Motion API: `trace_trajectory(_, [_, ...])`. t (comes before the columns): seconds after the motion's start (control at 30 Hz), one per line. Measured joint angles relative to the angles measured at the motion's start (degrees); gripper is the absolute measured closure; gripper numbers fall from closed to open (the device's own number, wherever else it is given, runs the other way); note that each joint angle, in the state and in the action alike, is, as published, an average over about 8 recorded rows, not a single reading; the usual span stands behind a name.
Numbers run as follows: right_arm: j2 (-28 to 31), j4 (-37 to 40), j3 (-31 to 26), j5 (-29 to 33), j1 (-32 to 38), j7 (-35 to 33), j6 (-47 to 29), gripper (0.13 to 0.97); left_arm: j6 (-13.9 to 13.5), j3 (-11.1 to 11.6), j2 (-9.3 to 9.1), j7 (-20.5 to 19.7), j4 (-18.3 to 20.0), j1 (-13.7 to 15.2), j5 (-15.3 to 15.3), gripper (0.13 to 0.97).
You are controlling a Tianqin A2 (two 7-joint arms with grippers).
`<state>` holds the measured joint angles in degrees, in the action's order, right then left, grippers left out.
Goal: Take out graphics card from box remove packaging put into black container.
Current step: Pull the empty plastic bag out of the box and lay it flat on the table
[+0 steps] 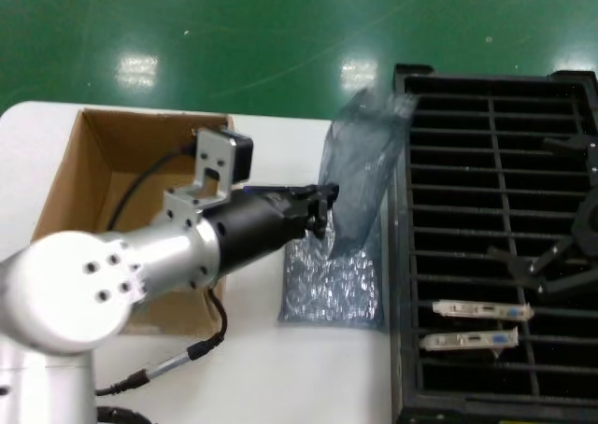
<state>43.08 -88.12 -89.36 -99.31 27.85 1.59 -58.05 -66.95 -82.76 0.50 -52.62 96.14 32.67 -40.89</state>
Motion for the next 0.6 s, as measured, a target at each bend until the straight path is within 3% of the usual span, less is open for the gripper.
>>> trace_trajectory(0.13, [0.0,0.0,0.0,0.0,0.0,0.0,0.0,0.129,4.58,-3.03,-0.33,-9.03,-5.78,0.31,6.29,0.957])
trace_trajectory(0.3, [0.0,0.0,0.0,0.0,0.0,0.0,0.0,0.129,9.83,-5.55,-0.44,-16.89,-13.96,2.05,13.16,0.957])
trace_trajectory(0.43, [0.0,0.0,0.0,0.0,0.0,0.0,0.0,0.129,12.62,-6.84,-0.47,-20.18,-19.98,4.34,16.9,0.95])
trace_trajectory(0.6, [0.0,0.0,0.0,0.0,0.0,0.0,0.0,0.129,14.08,-6.83,-0.33,-20.57,-24.36,6.8,19.24,0.931])
